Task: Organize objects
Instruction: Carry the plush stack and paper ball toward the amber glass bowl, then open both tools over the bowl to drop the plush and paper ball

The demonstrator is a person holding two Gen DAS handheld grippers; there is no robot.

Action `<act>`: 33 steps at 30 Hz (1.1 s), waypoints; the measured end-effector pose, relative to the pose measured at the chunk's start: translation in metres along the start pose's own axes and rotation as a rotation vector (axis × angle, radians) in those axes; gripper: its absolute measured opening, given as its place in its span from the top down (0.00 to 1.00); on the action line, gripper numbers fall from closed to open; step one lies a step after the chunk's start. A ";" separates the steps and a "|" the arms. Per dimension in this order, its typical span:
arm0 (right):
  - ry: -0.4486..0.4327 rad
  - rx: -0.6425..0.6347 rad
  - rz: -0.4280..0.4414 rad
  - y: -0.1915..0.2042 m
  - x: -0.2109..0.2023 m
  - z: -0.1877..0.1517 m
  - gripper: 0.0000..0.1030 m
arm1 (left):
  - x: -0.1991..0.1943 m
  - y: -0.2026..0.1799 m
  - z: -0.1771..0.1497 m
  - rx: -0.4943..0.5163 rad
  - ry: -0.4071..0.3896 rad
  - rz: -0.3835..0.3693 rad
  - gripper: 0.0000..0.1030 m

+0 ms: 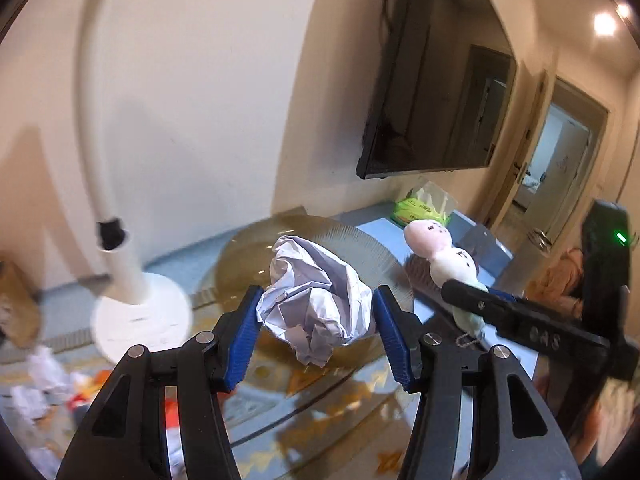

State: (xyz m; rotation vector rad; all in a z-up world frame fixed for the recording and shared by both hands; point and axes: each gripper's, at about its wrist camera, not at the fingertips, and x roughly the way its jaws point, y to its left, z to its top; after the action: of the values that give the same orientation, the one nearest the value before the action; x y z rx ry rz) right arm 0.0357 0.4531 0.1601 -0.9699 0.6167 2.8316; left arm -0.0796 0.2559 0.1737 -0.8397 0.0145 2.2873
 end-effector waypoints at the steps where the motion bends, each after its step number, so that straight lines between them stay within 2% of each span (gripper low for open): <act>1: -0.001 0.000 -0.014 -0.002 0.006 0.007 0.53 | 0.007 -0.003 0.003 0.006 -0.007 0.004 0.49; 4: -0.016 -0.020 -0.032 -0.001 0.020 0.022 0.53 | 0.031 -0.004 0.011 0.015 -0.009 0.045 0.48; 6: -0.018 -0.023 -0.037 -0.002 0.029 0.031 0.53 | 0.042 0.001 0.015 -0.011 -0.008 0.044 0.44; 7: -0.015 -0.021 -0.037 -0.003 0.035 0.035 0.53 | 0.047 0.004 0.016 -0.022 -0.001 0.030 0.38; 8: -0.013 -0.020 -0.041 -0.004 0.042 0.039 0.53 | 0.054 0.007 0.017 -0.035 0.006 0.017 0.18; 9: -0.013 -0.019 -0.044 -0.006 0.049 0.041 0.52 | 0.057 0.010 0.017 -0.046 0.008 0.019 0.10; 10: -0.013 -0.016 -0.044 -0.008 0.058 0.045 0.48 | 0.060 0.011 0.017 -0.054 0.008 0.023 0.06; 11: -0.009 -0.016 -0.046 -0.009 0.063 0.046 0.43 | 0.057 0.016 0.015 -0.062 0.009 0.024 0.06; 12: -0.002 -0.016 -0.060 -0.011 0.069 0.047 0.32 | 0.053 0.019 0.014 -0.067 0.010 0.021 0.06; 13: -0.002 -0.017 -0.075 -0.012 0.072 0.049 0.31 | 0.046 0.024 0.012 -0.077 0.004 0.014 0.06; 16: -0.048 -0.033 -0.083 -0.013 0.067 0.049 0.30 | 0.002 0.042 0.006 -0.092 -0.047 0.011 0.06; 17: -0.076 -0.046 -0.097 -0.009 0.062 0.048 0.25 | -0.024 0.050 0.002 -0.087 -0.074 0.028 0.05; 18: -0.104 -0.061 -0.120 -0.005 0.059 0.046 0.09 | -0.041 0.056 -0.001 -0.081 -0.090 0.049 0.05; 19: -0.135 -0.075 -0.151 0.001 0.058 0.044 0.00 | -0.059 0.062 -0.004 -0.074 -0.102 0.079 0.05; 22: -0.217 -0.140 -0.193 0.021 0.063 0.035 0.00 | -0.123 0.083 -0.024 -0.049 -0.138 0.183 0.04; 23: -0.231 -0.176 -0.216 0.030 0.068 0.033 0.00 | -0.149 0.094 -0.034 -0.043 -0.136 0.242 0.04; 27: -0.258 -0.370 -0.366 0.069 0.108 0.022 0.00 | -0.224 0.129 -0.073 -0.054 -0.094 0.426 0.04; 28: -0.266 -0.433 -0.442 0.078 0.123 0.017 0.00 | -0.241 0.136 -0.083 -0.064 -0.087 0.463 0.04; 29: -0.273 -0.467 -0.481 0.081 0.133 0.013 0.00 | -0.264 0.146 -0.098 -0.088 -0.079 0.514 0.04; 33: -0.276 -0.575 -0.570 0.087 0.169 0.001 0.00 | -0.313 0.175 -0.134 -0.211 -0.114 0.583 0.01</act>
State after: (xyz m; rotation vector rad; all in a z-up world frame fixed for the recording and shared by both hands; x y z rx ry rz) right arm -0.1166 0.3657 0.0886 -0.6386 -0.4613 2.5522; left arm 0.0623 -0.0976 0.2102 -0.8951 -0.0387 2.9230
